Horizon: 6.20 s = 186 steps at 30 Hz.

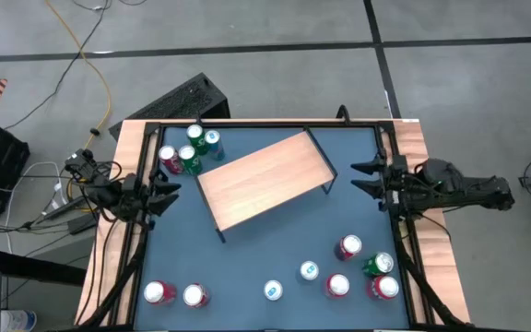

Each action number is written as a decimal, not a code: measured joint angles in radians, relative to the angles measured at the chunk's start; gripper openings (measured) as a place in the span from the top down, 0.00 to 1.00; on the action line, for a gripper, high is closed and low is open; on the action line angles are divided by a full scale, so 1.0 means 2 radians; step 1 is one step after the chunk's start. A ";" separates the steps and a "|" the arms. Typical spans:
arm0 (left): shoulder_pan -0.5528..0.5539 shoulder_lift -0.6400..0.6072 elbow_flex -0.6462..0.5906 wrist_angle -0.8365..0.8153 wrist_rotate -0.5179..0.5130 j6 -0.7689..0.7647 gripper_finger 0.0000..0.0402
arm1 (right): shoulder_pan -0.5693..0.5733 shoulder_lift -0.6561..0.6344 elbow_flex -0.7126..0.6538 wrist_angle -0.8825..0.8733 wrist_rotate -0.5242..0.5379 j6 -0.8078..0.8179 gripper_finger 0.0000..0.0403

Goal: Place canned beverage on shelf
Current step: Put the middle red white soda can on the shelf

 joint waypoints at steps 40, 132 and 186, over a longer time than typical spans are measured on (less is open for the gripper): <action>0.000 0.092 0.126 -0.152 -0.049 -0.080 0.46 | 0.281 0.464 0.377 -0.523 0.018 0.237 0.38; 0.000 0.092 0.126 -0.210 -0.054 -0.102 0.46 | 0.061 0.584 0.642 -0.661 0.092 -0.040 0.43; 0.000 0.092 0.126 -0.212 -0.066 -0.120 0.46 | -0.225 0.871 0.959 -0.729 -0.051 -0.324 0.43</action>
